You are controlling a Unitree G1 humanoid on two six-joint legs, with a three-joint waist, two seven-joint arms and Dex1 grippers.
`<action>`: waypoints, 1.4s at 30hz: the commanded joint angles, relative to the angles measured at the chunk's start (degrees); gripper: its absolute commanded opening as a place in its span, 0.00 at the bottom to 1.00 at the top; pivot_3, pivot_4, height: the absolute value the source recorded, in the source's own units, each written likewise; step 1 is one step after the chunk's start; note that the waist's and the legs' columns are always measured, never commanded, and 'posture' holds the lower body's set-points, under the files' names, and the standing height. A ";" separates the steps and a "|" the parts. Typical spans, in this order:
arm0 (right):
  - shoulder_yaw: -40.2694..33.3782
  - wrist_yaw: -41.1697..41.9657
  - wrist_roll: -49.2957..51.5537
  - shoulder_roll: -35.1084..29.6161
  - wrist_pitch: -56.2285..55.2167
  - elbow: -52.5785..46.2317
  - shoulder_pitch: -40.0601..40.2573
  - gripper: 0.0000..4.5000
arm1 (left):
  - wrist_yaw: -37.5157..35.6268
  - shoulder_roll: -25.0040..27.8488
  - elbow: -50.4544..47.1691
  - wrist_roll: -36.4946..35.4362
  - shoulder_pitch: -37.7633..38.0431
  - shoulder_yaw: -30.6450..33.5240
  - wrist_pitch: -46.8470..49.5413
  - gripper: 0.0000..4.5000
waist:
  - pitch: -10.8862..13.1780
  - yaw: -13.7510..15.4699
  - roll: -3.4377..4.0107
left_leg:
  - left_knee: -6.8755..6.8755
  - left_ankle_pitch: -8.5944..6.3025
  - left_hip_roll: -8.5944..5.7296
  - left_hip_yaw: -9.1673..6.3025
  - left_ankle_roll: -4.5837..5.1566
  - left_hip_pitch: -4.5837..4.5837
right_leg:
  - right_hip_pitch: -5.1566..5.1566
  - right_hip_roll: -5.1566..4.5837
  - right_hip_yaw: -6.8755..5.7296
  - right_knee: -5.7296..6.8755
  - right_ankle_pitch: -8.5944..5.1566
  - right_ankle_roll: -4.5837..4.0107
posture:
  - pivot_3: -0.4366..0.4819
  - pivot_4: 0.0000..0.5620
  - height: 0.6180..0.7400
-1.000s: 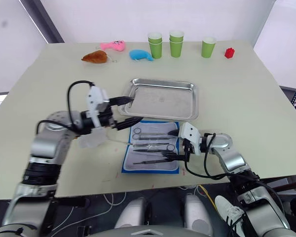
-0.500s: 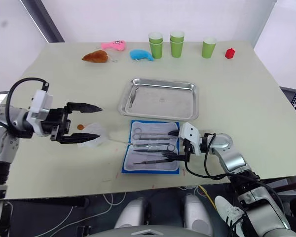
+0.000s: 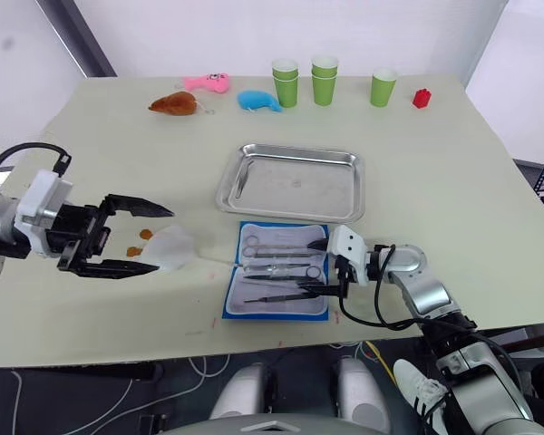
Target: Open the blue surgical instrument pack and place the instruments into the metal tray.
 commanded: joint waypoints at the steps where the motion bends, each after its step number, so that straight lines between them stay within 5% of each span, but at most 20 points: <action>1: 3.81 -1.52 -5.52 -1.00 3.47 6.06 3.28 1.00 | -2.92 0.36 -1.39 0.83 -1.77 -1.95 -2.13 0.98 | 0.00 0.00 -0.01 | 0.00 0.00 0.00 0.01 0.00 0.00 | 0.00 0.02 0.01 0.00 0.00 0.00 | 0.48 0.27 1.00; 13: 3.94 -1.29 -5.65 -0.92 3.49 6.60 2.29 1.00 | -0.69 -18.94 5.91 24.14 -9.20 -1.52 -2.28 0.98 | -0.13 -0.01 -0.23 | -0.02 0.00 -0.17 0.20 0.01 0.00 | -0.02 0.19 0.18 0.04 0.01 0.01 | 0.48 0.27 1.00; 16: 4.07 -1.26 -5.64 -0.82 3.51 6.68 2.26 1.00 | -0.18 -21.76 7.59 27.67 -11.49 -1.64 0.15 0.85 | -0.15 0.09 -0.26 | -0.01 0.01 -0.17 0.17 0.01 0.03 | 0.00 0.19 0.18 0.08 0.01 0.01 | 0.48 0.27 1.00; 20: 4.11 -1.39 -5.60 -0.80 3.58 6.51 2.46 1.00 | 3.37 -26.59 11.31 33.22 -14.23 -0.51 -2.55 0.51 | -0.22 -0.11 -0.36 | -0.01 0.01 -0.18 0.18 0.01 0.04 | 0.00 0.22 0.20 0.10 0.01 0.01 | 0.48 0.27 1.00; 34: 3.97 -2.33 -5.96 -0.58 3.02 6.98 2.39 1.00 | 9.37 -38.60 20.45 46.56 -20.51 -2.56 -1.86 0.51 | -0.27 -0.15 -0.37 | -0.01 0.01 -0.18 0.10 0.02 0.05 | 0.01 0.34 0.22 0.12 0.13 0.19 | 0.48 0.27 1.00; 42: 4.11 -2.60 -6.05 -0.61 3.06 6.63 2.78 1.00 | 6.87 -39.88 25.15 48.08 -21.21 -1.75 -4.07 0.51 | -0.27 -0.11 -0.38 | -0.01 0.01 -0.18 0.02 0.02 0.04 | 0.02 0.34 0.18 0.14 0.11 0.15 | 0.48 0.27 1.00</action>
